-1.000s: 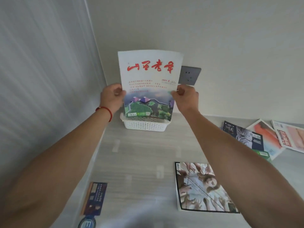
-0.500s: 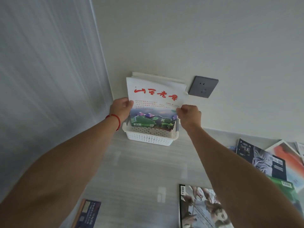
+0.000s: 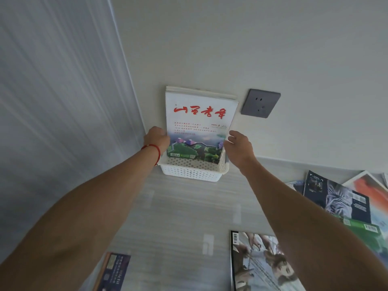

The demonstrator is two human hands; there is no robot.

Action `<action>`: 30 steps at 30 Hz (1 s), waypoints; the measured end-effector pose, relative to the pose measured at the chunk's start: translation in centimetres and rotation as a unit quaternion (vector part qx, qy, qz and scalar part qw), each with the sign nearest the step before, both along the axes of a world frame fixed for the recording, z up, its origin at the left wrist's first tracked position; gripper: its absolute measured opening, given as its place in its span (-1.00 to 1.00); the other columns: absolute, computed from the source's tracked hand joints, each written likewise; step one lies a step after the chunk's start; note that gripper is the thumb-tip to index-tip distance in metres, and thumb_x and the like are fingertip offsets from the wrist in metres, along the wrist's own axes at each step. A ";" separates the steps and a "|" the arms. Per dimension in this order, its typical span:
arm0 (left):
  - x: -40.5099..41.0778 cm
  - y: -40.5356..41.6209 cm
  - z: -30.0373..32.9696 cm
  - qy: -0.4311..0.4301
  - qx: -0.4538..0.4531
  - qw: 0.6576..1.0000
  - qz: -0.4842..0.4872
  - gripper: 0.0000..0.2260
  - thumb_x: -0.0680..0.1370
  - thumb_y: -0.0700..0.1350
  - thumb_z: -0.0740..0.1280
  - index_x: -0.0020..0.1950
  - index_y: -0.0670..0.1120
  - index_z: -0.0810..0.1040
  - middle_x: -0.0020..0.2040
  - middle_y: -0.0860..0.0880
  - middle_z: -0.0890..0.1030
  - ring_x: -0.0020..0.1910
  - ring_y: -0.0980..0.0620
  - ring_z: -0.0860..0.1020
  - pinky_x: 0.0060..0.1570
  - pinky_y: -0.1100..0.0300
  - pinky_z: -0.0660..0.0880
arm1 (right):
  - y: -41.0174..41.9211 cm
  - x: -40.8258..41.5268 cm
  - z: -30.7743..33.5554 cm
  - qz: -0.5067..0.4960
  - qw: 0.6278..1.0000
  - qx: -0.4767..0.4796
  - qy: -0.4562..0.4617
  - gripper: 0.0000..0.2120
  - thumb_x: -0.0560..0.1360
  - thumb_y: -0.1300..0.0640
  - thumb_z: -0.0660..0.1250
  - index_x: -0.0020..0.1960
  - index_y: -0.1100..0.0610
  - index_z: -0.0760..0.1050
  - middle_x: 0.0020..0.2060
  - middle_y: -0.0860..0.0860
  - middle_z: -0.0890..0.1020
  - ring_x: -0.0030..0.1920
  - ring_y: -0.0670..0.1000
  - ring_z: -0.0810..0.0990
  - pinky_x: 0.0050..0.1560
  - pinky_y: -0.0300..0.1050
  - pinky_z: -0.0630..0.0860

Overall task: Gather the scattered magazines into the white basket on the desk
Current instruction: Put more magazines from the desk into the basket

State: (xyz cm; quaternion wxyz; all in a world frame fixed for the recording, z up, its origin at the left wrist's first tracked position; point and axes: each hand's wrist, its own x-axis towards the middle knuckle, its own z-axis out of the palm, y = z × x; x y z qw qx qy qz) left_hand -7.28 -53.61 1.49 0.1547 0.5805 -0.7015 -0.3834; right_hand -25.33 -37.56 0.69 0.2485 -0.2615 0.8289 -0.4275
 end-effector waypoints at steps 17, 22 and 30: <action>-4.1 28.2 -5.3 -0.116 -0.026 0.903 -0.412 -0.55 0.56 -0.27 0.30 0.45 -0.10 0.37 0.38 -0.18 0.42 0.35 -0.16 0.46 0.34 0.08 0.43 | 36.3 -3.2 -8.5 -0.158 0.893 0.419 0.048 -0.20 0.56 -0.22 0.33 0.62 0.08 0.05 0.61 0.27 0.06 0.61 0.34 0.00 0.47 0.55 -0.05; -7.0 32.4 -5.2 -0.162 -0.061 0.874 -0.455 -0.56 0.56 -0.26 0.29 0.45 -0.12 0.37 0.34 -0.21 0.44 0.32 -0.18 0.45 0.31 0.00 0.46 | 41.4 -2.0 -11.1 -0.047 0.887 0.457 0.047 0.08 0.48 -0.43 0.26 0.64 0.07 -0.31 0.59 0.33 -0.27 0.58 0.41 -0.23 0.50 0.46 0.00; -10.1 38.8 -7.2 -0.294 -0.142 0.808 -0.491 -0.47 0.60 -0.06 0.31 0.55 -0.04 0.23 0.55 -0.17 0.25 0.54 -0.25 0.22 0.47 -0.13 0.31 | 41.7 -2.7 -10.0 0.357 0.828 0.338 0.271 -0.15 0.51 0.17 0.40 0.64 -0.17 0.03 0.65 0.00 -0.16 0.64 0.14 -0.18 0.57 0.35 -0.18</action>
